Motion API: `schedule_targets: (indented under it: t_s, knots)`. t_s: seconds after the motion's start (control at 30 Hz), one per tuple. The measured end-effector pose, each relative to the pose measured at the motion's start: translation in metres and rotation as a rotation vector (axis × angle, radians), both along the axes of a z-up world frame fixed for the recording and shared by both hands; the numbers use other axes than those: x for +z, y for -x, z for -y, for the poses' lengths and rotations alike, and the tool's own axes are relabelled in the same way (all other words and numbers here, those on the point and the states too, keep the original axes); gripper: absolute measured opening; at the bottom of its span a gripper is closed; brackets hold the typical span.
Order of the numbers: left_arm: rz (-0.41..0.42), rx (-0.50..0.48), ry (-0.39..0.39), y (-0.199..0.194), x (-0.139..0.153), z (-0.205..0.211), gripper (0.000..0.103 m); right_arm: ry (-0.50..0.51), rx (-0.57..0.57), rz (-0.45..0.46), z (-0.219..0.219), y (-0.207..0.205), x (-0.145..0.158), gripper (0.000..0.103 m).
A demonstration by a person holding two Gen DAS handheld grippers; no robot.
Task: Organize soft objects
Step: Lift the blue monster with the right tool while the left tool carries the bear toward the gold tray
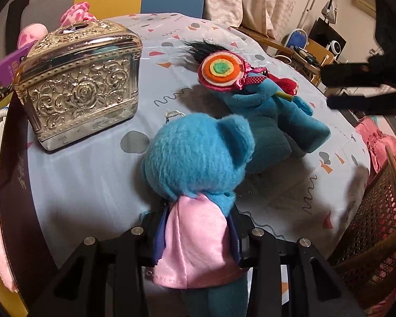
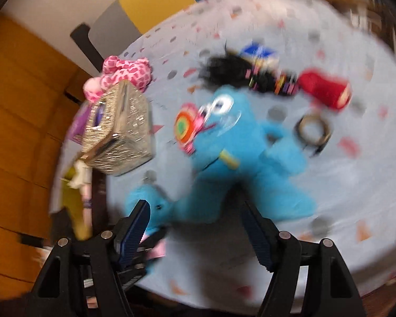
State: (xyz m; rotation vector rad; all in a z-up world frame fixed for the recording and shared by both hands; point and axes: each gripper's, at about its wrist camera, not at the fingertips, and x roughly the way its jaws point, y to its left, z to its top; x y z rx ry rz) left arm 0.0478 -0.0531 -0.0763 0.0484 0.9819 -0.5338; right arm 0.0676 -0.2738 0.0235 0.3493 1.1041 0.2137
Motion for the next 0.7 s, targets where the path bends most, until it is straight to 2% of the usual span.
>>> schedule_targets:
  t_s: [0.07,0.2,0.4,0.43,0.47,0.5,0.53,0.6,0.63,0.7]
  knots:
    - [-0.002,0.000,0.004,-0.001,-0.001,-0.001,0.040,0.084,0.005,0.029,-0.004,-0.007,0.002,0.073]
    - [-0.007,0.004,0.014,-0.001,0.000,-0.002,0.040,0.203,-0.005,0.032,-0.010,-0.034,-0.008,0.073]
    - [-0.006,0.010,0.023,-0.001,-0.001,-0.002,0.041,0.297,0.048,-0.002,-0.028,-0.066,-0.032,0.076]
    - [-0.006,0.010,0.025,-0.001,-0.001,-0.003,0.042,0.315,0.068,-0.017,-0.033,-0.072,-0.039,0.079]
    - [-0.006,0.010,0.026,0.000,-0.001,-0.003,0.042,0.347,0.077,-0.019,-0.037,-0.075,-0.044,0.087]
    - [-0.005,0.010,0.028,0.000,-0.001,-0.003,0.042,0.400,0.089,-0.020,-0.042,-0.079,-0.051,0.088]
    - [-0.003,0.009,0.029,0.000,-0.001,-0.003,0.042,0.442,0.092,-0.023,-0.045,-0.081,-0.057,0.088]
    - [0.003,0.007,0.025,0.001,-0.001,-0.002,0.042,0.493,0.038,-0.006,-0.042,-0.083,-0.065,0.081]
    - [0.009,0.005,0.021,0.001,-0.001,-0.002,0.042,0.472,-0.004,0.014,-0.036,-0.082,-0.070,0.081]
    - [0.018,0.004,0.015,0.002,-0.002,0.000,0.042,0.480,0.003,0.014,-0.037,-0.082,-0.072,0.081]
